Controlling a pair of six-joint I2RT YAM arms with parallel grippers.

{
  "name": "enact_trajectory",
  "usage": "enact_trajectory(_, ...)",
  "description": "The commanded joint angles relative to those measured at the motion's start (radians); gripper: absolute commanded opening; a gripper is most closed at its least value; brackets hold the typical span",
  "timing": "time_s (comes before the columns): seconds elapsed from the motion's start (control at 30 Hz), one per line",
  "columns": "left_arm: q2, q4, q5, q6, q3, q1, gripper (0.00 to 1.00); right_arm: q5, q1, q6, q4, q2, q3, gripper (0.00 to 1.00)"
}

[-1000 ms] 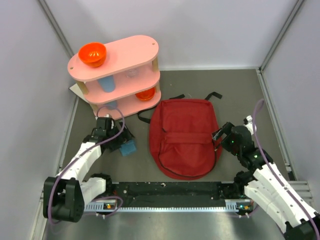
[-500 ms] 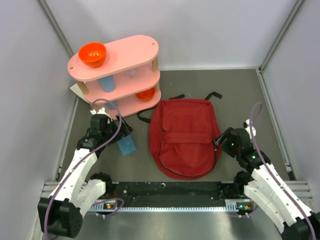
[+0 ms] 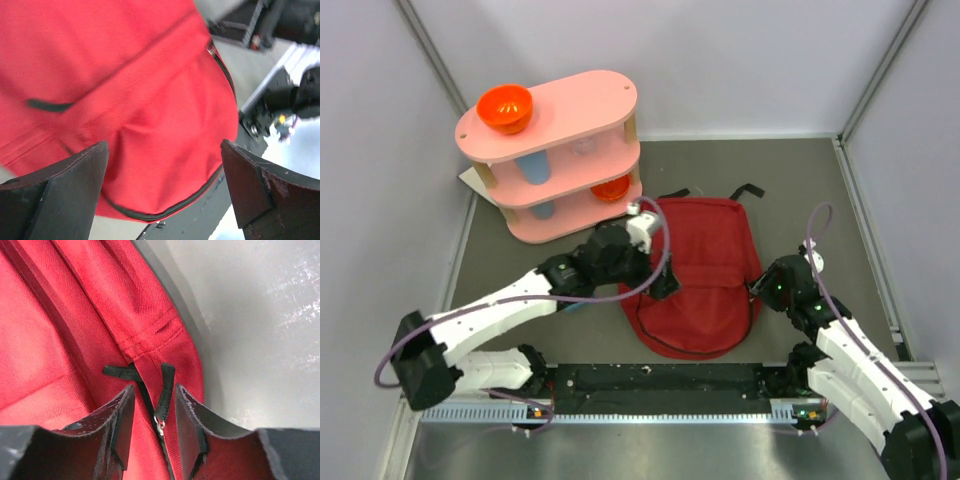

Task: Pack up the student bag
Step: Adjust the student bag at the center of the board.

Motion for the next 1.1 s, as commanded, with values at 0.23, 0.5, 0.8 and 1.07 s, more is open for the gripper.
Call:
enact_trajectory(0.23, 0.402, 0.203, 0.179, 0.136, 0.228, -0.295, 0.94, -0.031, -0.035, -0.023, 0.121, 0.024, -0.033, 0.10)
enact_trajectory(0.5, 0.617, 0.351, 0.269, 0.092, 0.262, -0.353, 0.90, -0.046, -0.037, -0.033, 0.146, -0.075, -0.072, 0.00)
enact_trajectory(0.8, 0.766, 0.373, 0.305, 0.075, 0.262, -0.372, 0.81, -0.043, -0.037, 0.026, 0.297, -0.273, -0.196, 0.00)
enact_trajectory(1.07, 0.864, 0.381, 0.305, 0.052, 0.216, -0.382, 0.65, 0.003, -0.038, 0.083, 0.423, -0.277, -0.277, 0.00)
